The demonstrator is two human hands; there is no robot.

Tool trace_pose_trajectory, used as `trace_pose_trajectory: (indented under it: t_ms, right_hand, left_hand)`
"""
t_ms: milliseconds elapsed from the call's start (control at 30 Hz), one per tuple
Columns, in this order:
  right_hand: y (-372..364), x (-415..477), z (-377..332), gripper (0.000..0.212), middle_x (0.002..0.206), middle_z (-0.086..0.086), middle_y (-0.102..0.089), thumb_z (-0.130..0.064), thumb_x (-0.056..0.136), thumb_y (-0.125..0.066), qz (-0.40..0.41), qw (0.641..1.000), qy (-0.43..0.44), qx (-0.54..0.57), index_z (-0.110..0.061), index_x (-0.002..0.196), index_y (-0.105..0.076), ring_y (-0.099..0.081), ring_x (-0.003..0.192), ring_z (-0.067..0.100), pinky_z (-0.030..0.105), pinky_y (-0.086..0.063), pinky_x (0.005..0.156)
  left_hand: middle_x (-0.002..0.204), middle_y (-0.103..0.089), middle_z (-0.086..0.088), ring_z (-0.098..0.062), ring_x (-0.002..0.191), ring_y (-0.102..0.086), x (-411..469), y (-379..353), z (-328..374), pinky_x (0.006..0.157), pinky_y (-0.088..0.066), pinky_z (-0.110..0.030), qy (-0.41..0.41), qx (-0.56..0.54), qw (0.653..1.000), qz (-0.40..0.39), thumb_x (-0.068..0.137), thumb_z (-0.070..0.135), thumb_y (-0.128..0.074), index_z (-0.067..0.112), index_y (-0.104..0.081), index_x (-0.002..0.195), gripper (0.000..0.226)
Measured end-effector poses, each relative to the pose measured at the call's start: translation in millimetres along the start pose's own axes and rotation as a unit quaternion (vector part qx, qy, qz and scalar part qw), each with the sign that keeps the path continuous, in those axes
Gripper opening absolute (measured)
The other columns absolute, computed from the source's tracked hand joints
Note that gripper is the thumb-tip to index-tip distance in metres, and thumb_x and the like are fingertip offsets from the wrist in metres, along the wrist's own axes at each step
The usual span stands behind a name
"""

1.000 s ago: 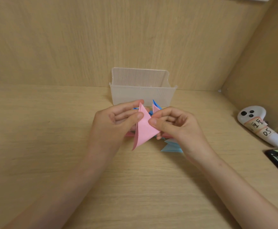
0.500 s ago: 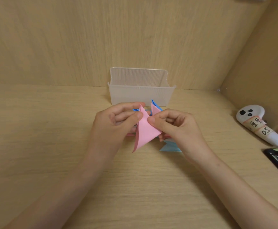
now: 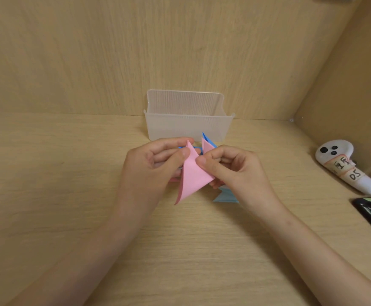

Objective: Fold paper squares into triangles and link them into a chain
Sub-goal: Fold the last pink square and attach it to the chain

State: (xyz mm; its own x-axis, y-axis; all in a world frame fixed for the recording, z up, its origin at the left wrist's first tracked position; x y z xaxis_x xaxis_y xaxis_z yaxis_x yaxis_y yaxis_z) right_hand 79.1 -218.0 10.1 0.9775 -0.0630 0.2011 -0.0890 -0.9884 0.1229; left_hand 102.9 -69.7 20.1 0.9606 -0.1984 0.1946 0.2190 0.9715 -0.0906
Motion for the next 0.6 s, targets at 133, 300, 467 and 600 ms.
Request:
trace_pose_trajectory:
  t_ms: [133,300,467,600]
  right_hand:
    - [-0.6,-0.5,0.8,0.014,0.063,0.009,-0.059,-0.027,0.073,-0.069,-0.005,1.0,0.002,0.004,-0.014,0.069,-0.067,-0.051,0.052,0.01,0.02,-0.044,0.052]
    - [-3.5,-1.7,0.7,0.014,0.062,0.01,-0.057,-0.028,0.072,-0.068,-0.011,1.0,0.01,0.003,-0.015,0.069,-0.066,-0.049,0.053,0.01,0.02,-0.043,0.052]
    - [-3.7,-2.0,-2.0,0.018,0.064,0.004,-0.062,-0.027,0.07,-0.068,-0.011,0.999,-0.01,0.031,-0.01,0.074,-0.067,-0.053,0.055,0.008,0.017,-0.045,0.054]
    - [-5.3,-2.8,-2.7,0.015,0.069,0.002,-0.069,-0.019,0.071,-0.068,-0.031,0.996,-0.038,0.073,-0.007,0.08,-0.069,-0.06,0.062,0.007,0.013,-0.046,0.059]
  left_hand:
    - [0.071,-0.075,0.004,-0.013,0.065,-0.072,-1.6,0.8,1.5,0.061,-0.058,-0.023,-0.006,0.003,1.0,0.026,0.08,0.007,-0.069,0.021,-0.071,0.08,0.015]
    - [0.074,-0.075,-0.004,-0.023,0.071,-0.073,-1.2,4.3,-2.1,0.069,-0.06,-0.034,0.004,0.0,0.998,0.057,0.081,0.006,-0.07,0.016,-0.072,0.079,0.011]
    - [0.073,-0.075,-0.004,-0.018,0.067,-0.072,-2.7,4.7,-1.6,0.062,-0.059,-0.027,0.011,-0.04,0.997,0.07,0.082,0.006,-0.067,0.01,-0.071,0.082,0.005]
    - [0.077,-0.076,-0.002,-0.01,0.059,-0.07,-1.8,7.4,-1.3,0.052,-0.053,-0.019,0.03,-0.109,0.99,0.085,0.085,0.01,-0.064,0.007,-0.067,0.086,0.004]
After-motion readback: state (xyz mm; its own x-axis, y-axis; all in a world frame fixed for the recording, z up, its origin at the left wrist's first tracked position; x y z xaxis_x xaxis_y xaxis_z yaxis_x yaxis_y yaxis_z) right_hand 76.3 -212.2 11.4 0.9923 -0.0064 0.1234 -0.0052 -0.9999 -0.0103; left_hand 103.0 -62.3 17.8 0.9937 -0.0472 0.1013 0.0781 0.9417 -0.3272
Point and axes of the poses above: each hand's wrist, its own x-axis towards the middle knuckle, its own y-axis out of the back of the hand, z = x × y, the point moved 4 cm from there along x, towards the middle knuckle
